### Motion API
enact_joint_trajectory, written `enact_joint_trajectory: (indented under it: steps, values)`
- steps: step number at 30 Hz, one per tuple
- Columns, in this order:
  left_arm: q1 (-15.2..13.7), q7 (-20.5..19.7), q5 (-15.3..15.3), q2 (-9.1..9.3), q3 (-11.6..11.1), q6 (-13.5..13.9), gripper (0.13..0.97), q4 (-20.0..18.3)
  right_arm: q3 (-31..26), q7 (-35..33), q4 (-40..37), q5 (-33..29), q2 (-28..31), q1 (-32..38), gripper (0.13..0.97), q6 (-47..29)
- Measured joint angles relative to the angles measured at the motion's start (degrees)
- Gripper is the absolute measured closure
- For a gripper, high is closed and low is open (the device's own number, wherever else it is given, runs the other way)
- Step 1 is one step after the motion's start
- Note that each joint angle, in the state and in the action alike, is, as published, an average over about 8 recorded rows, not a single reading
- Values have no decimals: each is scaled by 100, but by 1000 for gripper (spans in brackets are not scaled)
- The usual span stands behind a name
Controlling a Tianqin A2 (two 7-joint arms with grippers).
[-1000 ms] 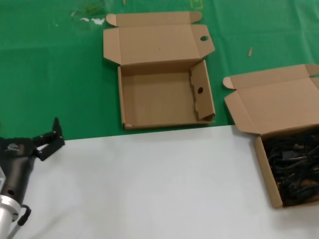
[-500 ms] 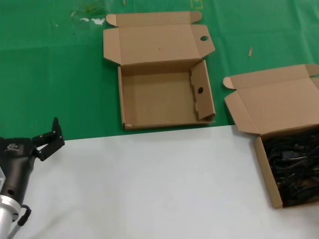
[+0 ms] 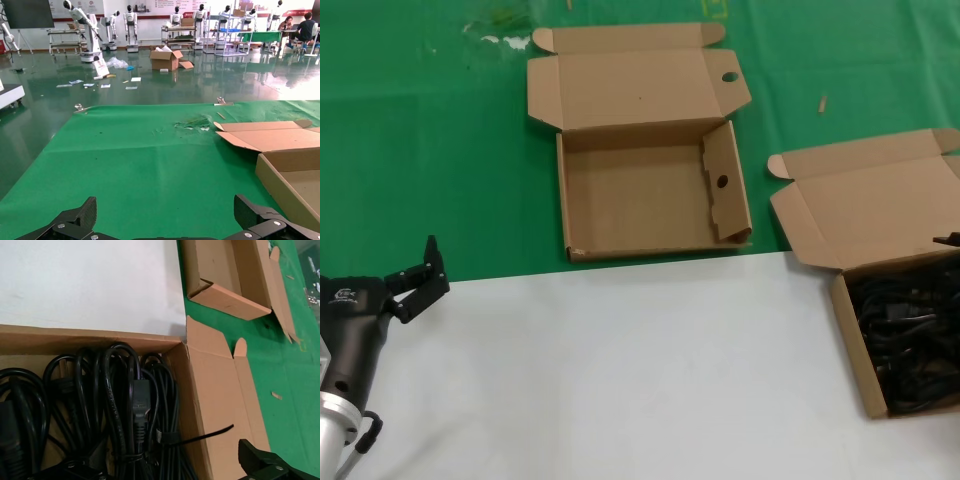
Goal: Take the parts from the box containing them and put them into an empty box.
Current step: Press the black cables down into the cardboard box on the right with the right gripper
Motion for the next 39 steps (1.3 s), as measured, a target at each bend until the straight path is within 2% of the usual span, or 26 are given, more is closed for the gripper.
enact_joint_trajectory:
  steps: [5, 13, 14, 22, 23, 31, 39]
  values:
    - [0, 0, 0, 0, 0, 0, 132, 0, -209, -40, -149, -27, -27, 220, 129, -29]
    - [0, 0, 0, 0, 0, 0, 132, 0, -358, -51, -196, -5, -34, 266, 292, 22]
    - [0, 0, 0, 0, 0, 0, 132, 0, -364, -50, -189, 4, -32, 251, 292, 35]
    - [0, 0, 0, 0, 0, 0, 132, 0, -349, -27, -109, 104, 7, 78, 472, 125]
    - [0, 0, 0, 0, 0, 0, 132, 0, -342, -25, -99, 118, 14, 54, 472, 135]
    - [0, -1, 0, 0, 0, 0, 132, 0, -271, -10, -19, 223, 75, -141, 687, 196]
    - [0, -2, 1, 0, 0, 0, 132, 0, -185, 10, 81, 303, 142, -309, 820, 252]
